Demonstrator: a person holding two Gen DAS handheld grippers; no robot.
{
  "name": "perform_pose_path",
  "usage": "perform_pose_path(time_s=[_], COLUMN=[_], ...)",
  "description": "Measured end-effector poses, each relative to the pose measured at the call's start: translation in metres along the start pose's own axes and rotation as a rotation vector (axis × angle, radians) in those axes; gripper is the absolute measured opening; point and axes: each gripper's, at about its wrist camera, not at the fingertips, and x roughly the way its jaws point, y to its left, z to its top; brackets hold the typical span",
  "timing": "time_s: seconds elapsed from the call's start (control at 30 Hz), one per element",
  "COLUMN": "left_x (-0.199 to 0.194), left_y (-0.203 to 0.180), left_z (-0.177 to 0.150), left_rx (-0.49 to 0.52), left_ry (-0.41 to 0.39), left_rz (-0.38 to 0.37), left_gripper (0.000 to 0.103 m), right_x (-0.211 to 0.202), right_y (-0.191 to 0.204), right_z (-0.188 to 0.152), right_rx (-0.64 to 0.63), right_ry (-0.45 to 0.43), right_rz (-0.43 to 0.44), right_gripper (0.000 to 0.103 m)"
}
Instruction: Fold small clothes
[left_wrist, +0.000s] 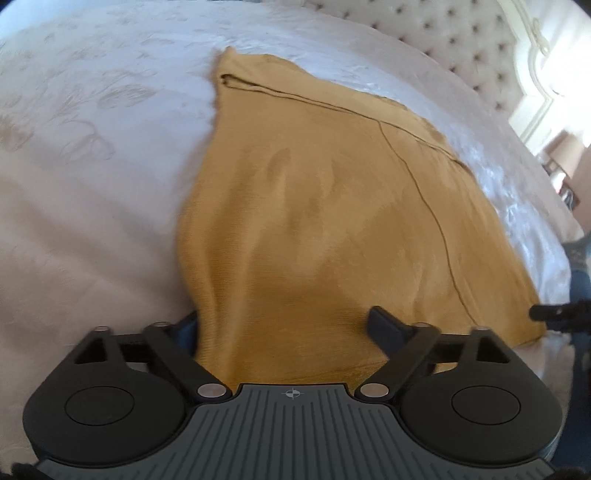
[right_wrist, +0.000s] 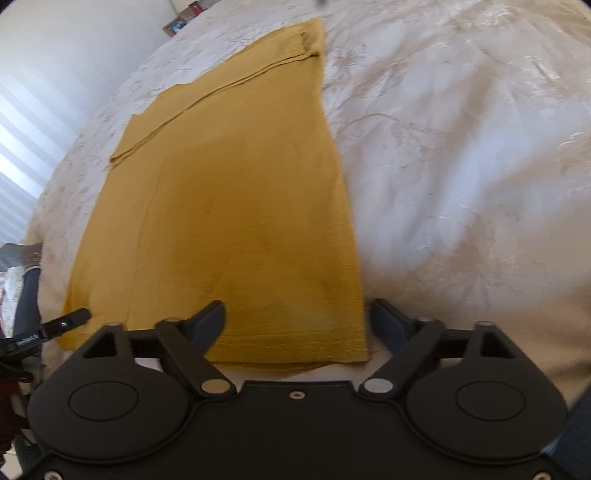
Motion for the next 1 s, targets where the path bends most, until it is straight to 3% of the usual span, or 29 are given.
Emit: perform_pose_path(time_s=[0.07,0.3,0.63,0.73,0.9,1.0], left_x=[0.003,0.009,0.005,0.001,-0.006,-0.01], left_y=[-0.007,-0.026,-0.023,-0.022,-0.012,-0.005], left_z=[-0.002,-0.009,-0.01,-0.011,-0.011,-0.01], left_rx=[0.027,0.117,0.118,0.112,0.075,0.044], left_ry=[-0.006,-0.022,-0.017,-0.026,-0.038,-0.045], left_rz=[0.016,0.112,0.088,0.092,0.079,0.072], left_gripper=[0.102,0.103,0.101,0.094,0.077,0.062], right_x=[0.004,0.008,0.004,0.002,0.0,-0.001], right_y=[0.001,0.005,-0.014,-0.015,-0.008,-0.009], right_z=[0.001,0.001,0.003,0.003,0.001,0.001], right_rx=[-0.001,-0.012,0.085,0.076,0.034,0.048], right_ry=[0.003,-0.006,-0.027,-0.029,-0.03,-0.032], right_rz=[0.025,0.012,0.094,0.095,0.07,0.09], right_gripper=[0.103,0.103,0.103,0.102,0.089,0.063])
